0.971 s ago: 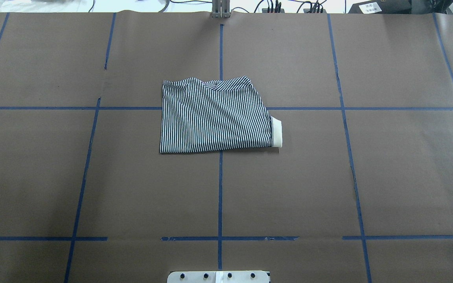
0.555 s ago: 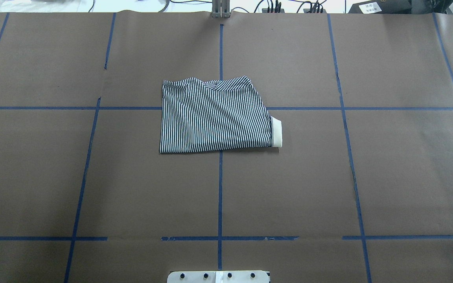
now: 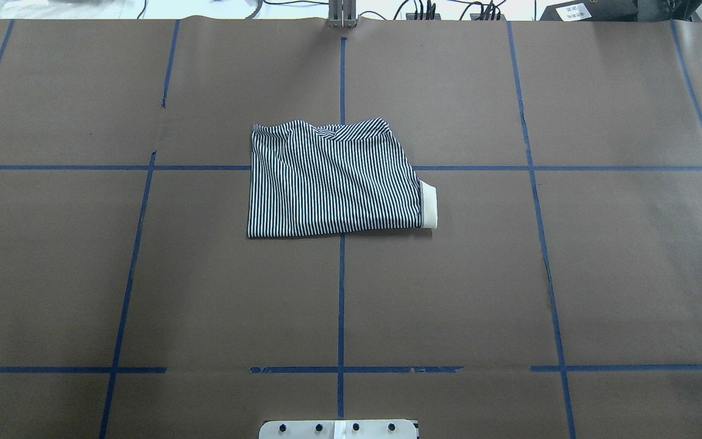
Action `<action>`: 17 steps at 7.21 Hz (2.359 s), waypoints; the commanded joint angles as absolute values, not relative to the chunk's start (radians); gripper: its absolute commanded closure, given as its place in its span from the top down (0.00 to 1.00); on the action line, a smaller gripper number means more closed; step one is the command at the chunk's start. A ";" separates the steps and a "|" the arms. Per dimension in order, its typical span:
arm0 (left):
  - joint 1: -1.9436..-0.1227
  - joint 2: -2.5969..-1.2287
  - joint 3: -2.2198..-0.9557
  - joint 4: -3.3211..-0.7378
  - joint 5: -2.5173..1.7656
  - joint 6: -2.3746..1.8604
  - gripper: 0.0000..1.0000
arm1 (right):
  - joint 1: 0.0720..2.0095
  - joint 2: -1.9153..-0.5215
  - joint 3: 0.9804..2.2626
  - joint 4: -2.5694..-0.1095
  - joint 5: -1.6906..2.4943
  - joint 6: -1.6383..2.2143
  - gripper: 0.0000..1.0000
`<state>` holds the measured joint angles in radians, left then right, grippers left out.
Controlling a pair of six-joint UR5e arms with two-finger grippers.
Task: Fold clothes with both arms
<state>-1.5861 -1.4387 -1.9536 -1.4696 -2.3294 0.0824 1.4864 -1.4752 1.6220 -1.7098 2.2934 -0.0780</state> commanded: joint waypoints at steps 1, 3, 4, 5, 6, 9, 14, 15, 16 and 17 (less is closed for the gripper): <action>-1.585 -1.451 -1.962 -1.476 -2.330 0.090 1.00 | 1.482 -1.477 1.621 -1.709 2.292 -0.075 1.00; -1.585 -1.448 -1.959 -1.474 -2.330 0.091 1.00 | 1.482 -1.476 1.621 -1.707 2.298 -0.077 1.00; -1.585 -1.448 -1.959 -1.474 -2.332 0.091 1.00 | 1.482 -1.476 1.620 -1.707 2.298 -0.078 1.00; -1.585 -1.447 -1.962 -1.474 -2.332 0.091 1.00 | 1.482 -1.476 1.615 -1.706 2.299 -0.080 1.00; -1.585 -1.447 -1.959 -1.474 -2.336 0.091 1.00 | 1.482 -1.474 1.615 -1.706 2.299 -0.080 1.00; -1.583 -1.447 -1.967 -1.474 -2.338 0.091 1.00 | 1.480 -1.468 1.652 -1.686 2.298 -0.077 1.00; -1.580 -1.451 -1.953 -1.476 -2.338 0.089 1.00 | 1.483 -1.497 1.686 -1.687 2.331 -0.075 1.00; -1.578 -1.450 -1.950 -1.474 -2.338 0.089 1.00 | 1.483 -1.512 1.695 -1.689 2.329 -0.075 1.00; -1.578 -1.448 -1.933 -1.474 -2.338 0.089 1.00 | 1.483 -1.541 1.694 -1.687 2.323 -0.075 1.00; -1.577 -1.451 -1.919 -1.476 -2.347 0.087 1.00 | 1.483 -1.551 1.700 -1.686 2.325 -0.075 1.00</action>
<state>-1.5782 -1.4495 -1.9358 -1.4746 -2.3401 0.0886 1.4833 -1.5313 1.6933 -1.6874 2.3249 -0.0752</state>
